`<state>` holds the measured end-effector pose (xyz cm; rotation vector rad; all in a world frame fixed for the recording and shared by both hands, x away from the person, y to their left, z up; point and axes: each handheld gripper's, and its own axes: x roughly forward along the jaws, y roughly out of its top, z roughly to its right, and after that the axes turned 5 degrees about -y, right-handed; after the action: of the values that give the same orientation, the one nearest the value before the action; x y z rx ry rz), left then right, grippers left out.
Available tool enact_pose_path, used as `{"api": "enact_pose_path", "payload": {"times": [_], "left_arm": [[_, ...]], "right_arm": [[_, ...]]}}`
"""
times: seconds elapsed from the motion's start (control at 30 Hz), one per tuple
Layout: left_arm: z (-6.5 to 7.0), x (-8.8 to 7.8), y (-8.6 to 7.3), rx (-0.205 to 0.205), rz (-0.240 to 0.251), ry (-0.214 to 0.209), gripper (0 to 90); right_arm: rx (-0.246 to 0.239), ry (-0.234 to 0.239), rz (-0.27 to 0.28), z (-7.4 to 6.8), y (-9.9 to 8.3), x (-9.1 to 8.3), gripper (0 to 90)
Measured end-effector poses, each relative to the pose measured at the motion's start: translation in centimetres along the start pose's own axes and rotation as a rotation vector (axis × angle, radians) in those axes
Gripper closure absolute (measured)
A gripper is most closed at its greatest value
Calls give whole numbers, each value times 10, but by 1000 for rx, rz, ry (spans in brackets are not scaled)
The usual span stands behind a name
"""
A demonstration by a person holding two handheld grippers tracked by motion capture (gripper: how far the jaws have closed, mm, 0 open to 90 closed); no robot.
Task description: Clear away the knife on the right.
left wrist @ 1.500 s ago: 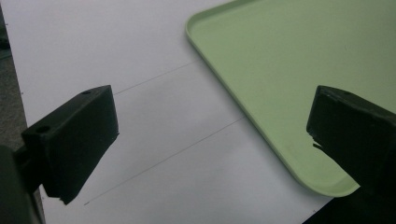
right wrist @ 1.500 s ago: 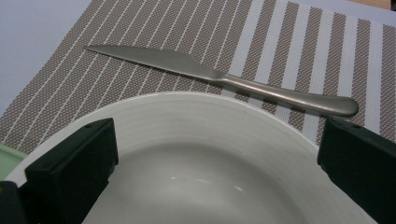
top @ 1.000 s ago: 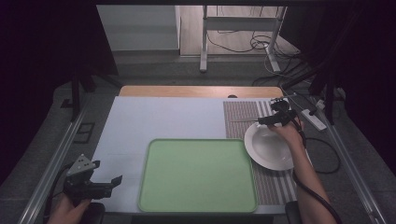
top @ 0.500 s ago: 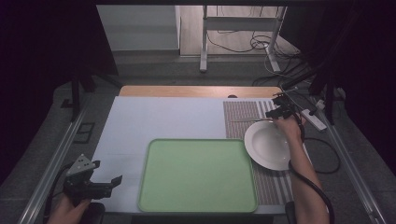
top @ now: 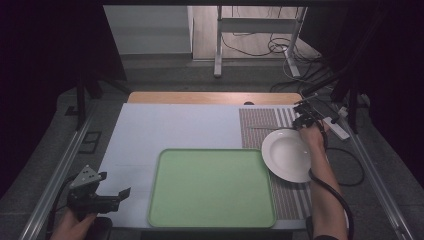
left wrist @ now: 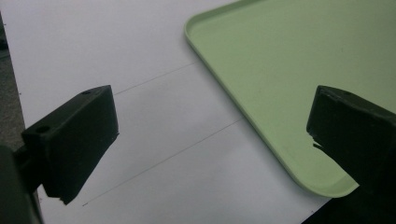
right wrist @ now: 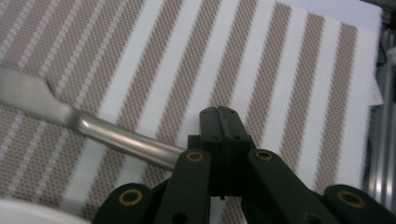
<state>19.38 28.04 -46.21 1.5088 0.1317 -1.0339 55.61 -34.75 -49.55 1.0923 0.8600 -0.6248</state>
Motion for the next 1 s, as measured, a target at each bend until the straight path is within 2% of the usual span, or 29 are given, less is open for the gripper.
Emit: {"api": "enact_pose_path", "payload": {"times": [0.07, 0.17, 0.2, 0.27, 0.37, 0.53, 0.57, 0.6, 0.67, 0.73, 0.8, 0.93, 1.0], "left_arm": [[0, 0, 0, 1, -1, 1, 23], [1, 0, 0, 10, -5, 4, 23], [2, 0, 0, 9, -4, 5, 23], [2, 1, 0, 10, -6, 5, 23], [2, 1, 0, 9, -4, 5, 23], [2, 1, 1, 13, -7, 6, 23], [2, 1, 1, 13, -6, 6, 23], [2, 1, 1, 11, -5, 5, 23], [1, 1, 0, 9, -4, 3, 23], [1, 1, 0, 10, -5, 5, 23], [2, 1, 0, 13, -6, 5, 23], [2, 0, 0, 10, -4, 5, 23], [1, 0, 0, 9, -3, 4, 23]], "right_arm": [[4, 2, -13, 4, -4, -3, 900], [28, 50, -48, 14, -14, -9, 900], [28, 50, -48, 14, -14, -9, 900], [13, 76, -66, 17, -18, -12, 900], [-34, 111, -96, 17, -23, -17, 900], [-46, 113, -117, 17, -23, -19, 900], [-45, 84, -114, 18, -22, -20, 855], [-23, 62, -86, 19, -20, -22, 808], [19, 88, -21, 21, -13, -27, 682], [27, 82, 25, 17, -6, -30, 531], [17, 86, 30, 11, 0, -29, 387], [-1, 42, 39, -6, 11, -21, 146], [-1, 55, 25, -13, 15, -16, 67]]}}
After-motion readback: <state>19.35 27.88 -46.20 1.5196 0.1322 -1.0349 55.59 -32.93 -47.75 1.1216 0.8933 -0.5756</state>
